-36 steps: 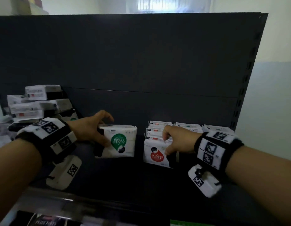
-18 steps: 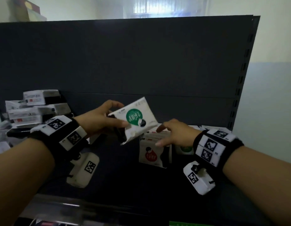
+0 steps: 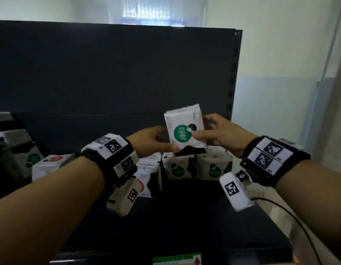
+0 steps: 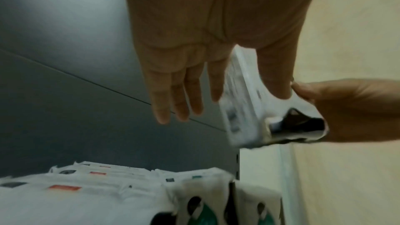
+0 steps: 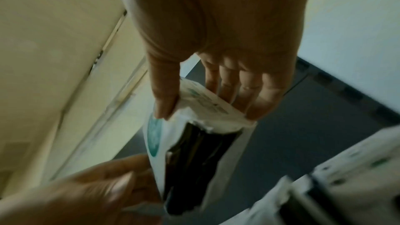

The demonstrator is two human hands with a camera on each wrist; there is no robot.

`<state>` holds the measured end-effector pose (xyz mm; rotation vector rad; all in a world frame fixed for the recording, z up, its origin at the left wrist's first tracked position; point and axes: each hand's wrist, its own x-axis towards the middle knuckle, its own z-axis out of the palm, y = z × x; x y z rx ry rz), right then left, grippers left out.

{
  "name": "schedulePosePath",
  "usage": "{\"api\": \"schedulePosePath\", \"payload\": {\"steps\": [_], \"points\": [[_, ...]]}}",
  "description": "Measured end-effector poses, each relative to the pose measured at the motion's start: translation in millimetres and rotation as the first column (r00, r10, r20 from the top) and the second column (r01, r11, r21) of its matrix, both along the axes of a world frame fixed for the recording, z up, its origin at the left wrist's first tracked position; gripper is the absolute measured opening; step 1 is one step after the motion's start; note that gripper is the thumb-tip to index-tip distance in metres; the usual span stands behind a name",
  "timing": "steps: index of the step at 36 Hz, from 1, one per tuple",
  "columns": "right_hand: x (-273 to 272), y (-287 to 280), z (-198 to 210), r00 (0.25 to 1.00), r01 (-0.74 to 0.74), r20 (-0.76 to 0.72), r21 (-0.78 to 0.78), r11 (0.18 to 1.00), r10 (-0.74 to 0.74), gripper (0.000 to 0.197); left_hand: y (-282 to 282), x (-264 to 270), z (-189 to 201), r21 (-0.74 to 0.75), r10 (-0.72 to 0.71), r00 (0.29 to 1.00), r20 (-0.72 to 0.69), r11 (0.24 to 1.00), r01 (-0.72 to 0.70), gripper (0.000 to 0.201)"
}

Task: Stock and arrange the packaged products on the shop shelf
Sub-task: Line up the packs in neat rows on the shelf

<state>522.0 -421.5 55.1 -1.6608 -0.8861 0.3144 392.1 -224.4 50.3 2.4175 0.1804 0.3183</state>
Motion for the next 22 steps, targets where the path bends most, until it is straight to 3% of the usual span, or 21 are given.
{"api": "schedulePosePath", "payload": {"steps": [3,6,11,16,19,22], "points": [[18.2,-34.8,-3.3,0.961,0.18,0.249,-0.243,0.953,-0.118,0.065,-7.0,11.9,-8.9,0.283,0.028,0.993,-0.115,0.959,0.006,0.062],[29.5,-63.4,-13.0,0.879,0.324,0.467,-0.435,0.84,-0.097,0.057,-12.2,24.2,-14.3,0.472,0.102,0.976,-0.193,0.882,0.001,0.059],[37.2,-78.8,-36.8,0.851,0.367,0.524,-0.637,0.677,0.032,0.065,-27.7,50.4,-21.7,0.566,0.156,0.936,-0.316,0.823,0.055,0.059],[41.7,-67.6,-54.4,0.774,0.41,0.6,-0.719,0.561,0.203,0.074,-51.0,79.7,-31.3,0.733,0.25,0.935,-0.252,0.68,0.016,0.057],[44.8,-59.6,-57.8,0.722,0.448,0.642,-0.718,0.533,0.257,0.076,-60.3,94.2,-31.8,0.78,0.282,0.915,-0.289,0.624,0.054,0.052],[44.5,-51.6,-55.3,0.702,0.46,0.651,-0.724,0.514,0.289,0.077,-61.2,98.9,-31.0,0.766,0.276,0.898,-0.342,0.635,0.097,0.053]]}}
